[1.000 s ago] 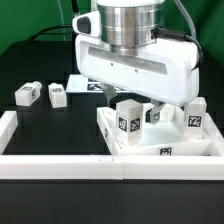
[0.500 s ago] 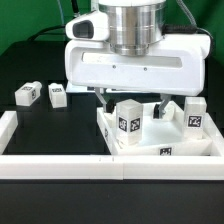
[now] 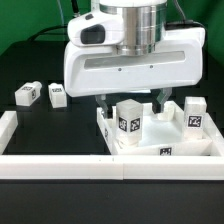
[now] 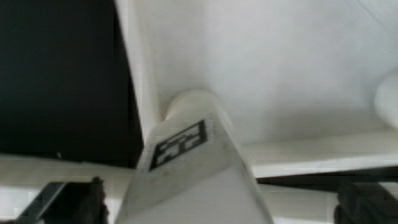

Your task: Assemble square table

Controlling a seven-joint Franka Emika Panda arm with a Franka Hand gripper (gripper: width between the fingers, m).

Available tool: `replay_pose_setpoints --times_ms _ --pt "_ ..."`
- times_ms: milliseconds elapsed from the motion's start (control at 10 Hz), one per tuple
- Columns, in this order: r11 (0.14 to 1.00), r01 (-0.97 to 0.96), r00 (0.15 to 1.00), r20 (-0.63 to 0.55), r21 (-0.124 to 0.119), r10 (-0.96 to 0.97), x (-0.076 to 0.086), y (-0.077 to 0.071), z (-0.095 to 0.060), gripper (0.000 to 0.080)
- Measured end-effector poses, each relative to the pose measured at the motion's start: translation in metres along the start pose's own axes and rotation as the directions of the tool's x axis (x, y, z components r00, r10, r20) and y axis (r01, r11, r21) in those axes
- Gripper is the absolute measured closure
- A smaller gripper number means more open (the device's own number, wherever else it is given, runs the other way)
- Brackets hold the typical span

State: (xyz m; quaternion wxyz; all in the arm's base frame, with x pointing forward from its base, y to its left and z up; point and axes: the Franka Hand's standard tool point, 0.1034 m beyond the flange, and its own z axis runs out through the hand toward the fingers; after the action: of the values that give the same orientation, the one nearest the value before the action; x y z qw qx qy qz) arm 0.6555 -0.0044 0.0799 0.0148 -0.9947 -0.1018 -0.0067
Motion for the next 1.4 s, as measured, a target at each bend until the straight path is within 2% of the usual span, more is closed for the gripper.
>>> replay_pose_setpoints --times_ms 200,500,800,1000,1200,1400 --pt "0.987 0.157 0.988 0.000 -0.016 -0.157 0.001 0.001 0.000 0.0151" --pt "0.936 0.351 0.936 0.010 -0.024 -0.351 -0.001 0.007 0.000 0.0151" --pt "0.935 0.354 0.935 0.011 -0.024 -0.354 -0.001 0.009 0.000 0.0181" --pt "0.940 0.341 0.940 0.011 -0.023 -0.341 -0.001 0.008 0.000 0.0511" --pt "0.950 0.311 0.950 0.010 -0.023 -0.311 -0.001 0.009 0.000 0.0511" --pt "0.990 0.144 0.990 0.010 -0.008 -0.144 -0.001 0.010 0.001 0.0511"
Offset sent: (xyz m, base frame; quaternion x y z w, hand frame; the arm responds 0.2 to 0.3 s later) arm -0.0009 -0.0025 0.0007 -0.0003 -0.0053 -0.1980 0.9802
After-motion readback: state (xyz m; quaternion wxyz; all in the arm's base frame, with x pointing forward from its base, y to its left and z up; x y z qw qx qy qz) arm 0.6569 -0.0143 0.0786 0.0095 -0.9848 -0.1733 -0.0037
